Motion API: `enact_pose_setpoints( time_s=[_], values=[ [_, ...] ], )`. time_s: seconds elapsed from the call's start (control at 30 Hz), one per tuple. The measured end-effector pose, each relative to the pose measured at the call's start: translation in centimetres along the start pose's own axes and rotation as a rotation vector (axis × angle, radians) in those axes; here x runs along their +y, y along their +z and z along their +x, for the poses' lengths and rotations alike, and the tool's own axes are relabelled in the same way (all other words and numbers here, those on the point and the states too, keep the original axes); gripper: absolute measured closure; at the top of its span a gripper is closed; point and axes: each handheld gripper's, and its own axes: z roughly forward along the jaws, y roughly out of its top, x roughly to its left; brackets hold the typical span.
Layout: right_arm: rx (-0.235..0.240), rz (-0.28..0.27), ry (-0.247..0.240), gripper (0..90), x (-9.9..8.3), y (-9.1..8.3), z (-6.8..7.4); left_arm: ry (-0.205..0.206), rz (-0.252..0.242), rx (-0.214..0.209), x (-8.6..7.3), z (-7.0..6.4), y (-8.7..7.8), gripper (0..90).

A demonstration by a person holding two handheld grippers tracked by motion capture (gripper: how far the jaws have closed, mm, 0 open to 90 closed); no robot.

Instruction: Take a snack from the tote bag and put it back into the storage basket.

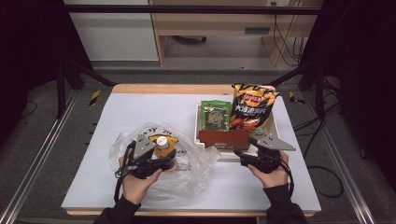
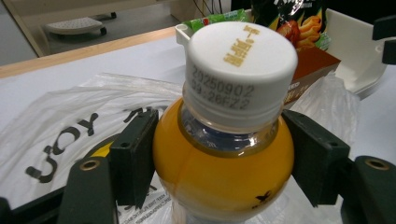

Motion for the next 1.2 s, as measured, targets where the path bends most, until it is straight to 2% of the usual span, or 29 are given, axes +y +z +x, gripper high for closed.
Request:
enact_pose_setpoints(
  time_s=[0.3, 0.63, 0.77, 0.9, 1.03, 1.2],
  values=[
    [0.006, -0.001, -0.006, 30.9, 0.0, 0.1, 0.1, -0.005, 0.02, -0.012, -0.9, -0.3, 1.5, 30.4],
    [0.01, -0.003, -0.013, 30.7, 0.0, 0.2, 0.4, -0.003, 0.012, -0.024, -1.0, -0.1, 1.7, 29.7],
    [0.012, -0.012, -0.015, 30.5, 0.1, 0.1, 0.5, 0.004, -0.006, -0.044, -0.7, 0.2, 0.6, 24.8],
    [0.013, -0.018, -0.018, 30.4, 0.2, 0.0, 0.6, 0.003, -0.025, -0.058, -0.4, 0.9, -1.4, 23.5],
    [0.017, -0.024, -0.016, 30.4, 0.3, 0.0, 0.8, 0.015, -0.031, -0.049, -0.6, 2.0, -3.4, 22.6],
    [0.039, -0.036, -0.017, 30.4, 0.6, -0.2, 1.3, 0.006, -0.052, -0.012, -1.3, 3.8, -5.4, 22.8]
  ],
)
